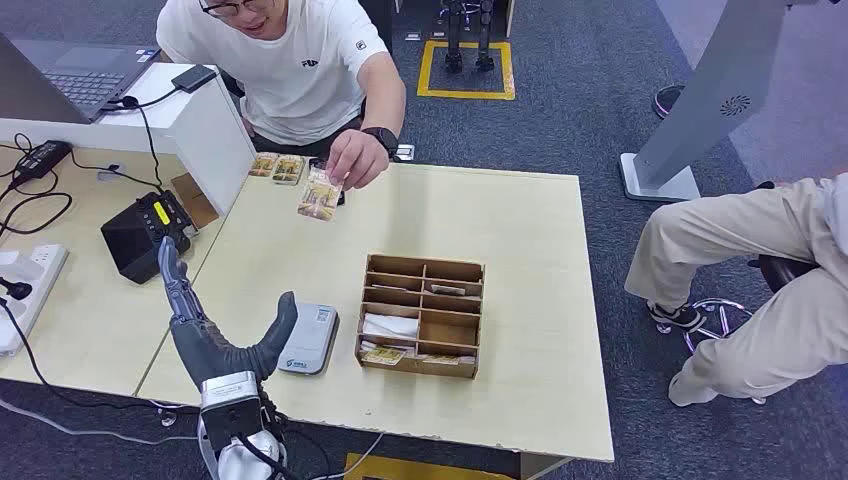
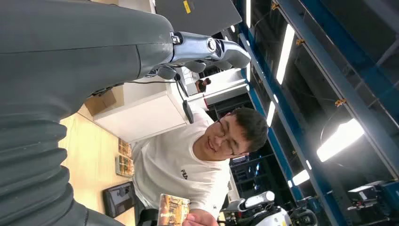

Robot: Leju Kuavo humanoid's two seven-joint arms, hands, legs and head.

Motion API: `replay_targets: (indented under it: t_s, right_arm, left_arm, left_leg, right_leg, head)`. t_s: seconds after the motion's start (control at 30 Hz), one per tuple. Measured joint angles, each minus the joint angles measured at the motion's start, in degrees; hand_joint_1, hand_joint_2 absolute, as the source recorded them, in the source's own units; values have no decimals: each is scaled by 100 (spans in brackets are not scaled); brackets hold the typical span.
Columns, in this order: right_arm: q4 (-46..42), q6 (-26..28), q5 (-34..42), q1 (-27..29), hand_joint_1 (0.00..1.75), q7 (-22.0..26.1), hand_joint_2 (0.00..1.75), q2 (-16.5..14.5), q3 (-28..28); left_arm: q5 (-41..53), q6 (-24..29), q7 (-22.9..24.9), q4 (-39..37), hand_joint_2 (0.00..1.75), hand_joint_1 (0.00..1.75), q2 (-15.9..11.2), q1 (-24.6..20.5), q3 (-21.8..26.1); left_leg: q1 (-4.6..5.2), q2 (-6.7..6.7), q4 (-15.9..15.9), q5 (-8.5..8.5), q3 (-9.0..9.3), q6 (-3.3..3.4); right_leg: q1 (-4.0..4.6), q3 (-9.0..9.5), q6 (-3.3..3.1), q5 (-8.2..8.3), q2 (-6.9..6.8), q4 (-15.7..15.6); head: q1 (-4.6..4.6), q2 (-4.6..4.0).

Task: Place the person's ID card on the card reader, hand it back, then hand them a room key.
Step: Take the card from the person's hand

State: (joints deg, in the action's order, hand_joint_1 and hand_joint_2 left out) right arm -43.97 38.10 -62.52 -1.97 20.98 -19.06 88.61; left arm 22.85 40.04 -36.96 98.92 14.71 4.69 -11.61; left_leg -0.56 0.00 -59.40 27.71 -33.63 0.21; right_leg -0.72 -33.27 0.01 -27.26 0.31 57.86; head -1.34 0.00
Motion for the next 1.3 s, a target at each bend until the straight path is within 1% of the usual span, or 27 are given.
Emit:
replay_targets:
  t_s: [0.23,0.33,0.47,0.6,0.77,0.93,1.03,1.13,1.3]
  right_arm:
    - [26,0,-13,-3,0,38,175,0,0]
    - [44,0,-102,-5,0,117,175,0,0]
    - [90,1,-263,-18,0,289,175,0,0]
    - [152,0,-372,-45,0,421,175,0,0]
    - [245,1,-538,-104,0,574,175,0,0]
    - [325,0,-635,-160,0,664,175,0,0]
    - [361,1,-693,-182,0,706,175,0,0]
    - [390,0,-716,-200,0,716,175,0,0]
    - [426,1,-716,-216,0,720,175,0,-1]
  left_arm:
    - [164,0,222,-92,175,0,0,-11,0]
    - [293,0,207,-179,175,0,7,-30,0]
    - [1022,0,181,-429,175,0,16,-175,46]
    - [1903,2,375,-709,175,0,31,-600,245]
    - [3331,5,756,-1038,175,0,104,-1376,710]
    - [4334,9,1104,-1220,175,0,198,-1917,1108]
    - [4637,10,1229,-1305,175,0,248,-2130,1228]
    - [4739,11,1279,-1397,175,0,284,-2270,1296]
    - [4821,11,1357,-1509,175,0,316,-2372,1317]
  left_leg:
    - [0,0,0,0,1,0]
    - [0,1,0,0,1,0]
    - [0,0,-1,-1,2,0]
    - [0,-2,-1,-4,2,0]
    - [0,-2,-1,-10,4,-3]
    - [0,-3,-2,-11,2,-2]
    - [0,-3,-2,-11,2,-2]
    - [0,-3,-2,-10,1,-2]
    - [0,-3,-2,-8,0,-3]
  right_leg:
    - [0,0,0,0,0,0]
    - [0,-1,0,0,1,-1]
    - [0,-1,0,0,1,-1]
    - [0,0,0,2,-1,-1]
    - [0,3,-3,8,-2,1]
    - [0,2,-3,8,-2,1]
    - [0,2,-3,7,-2,1]
    - [0,1,-2,6,-2,1]
    - [0,0,-2,6,-2,0]
  head:
    - [1,0]
    - [0,0]
    - [1,0]
    - [0,0]
    - [-1,0]
    - [1,0]
    - [0,0]
    - [-1,0]
    - [-1,0]
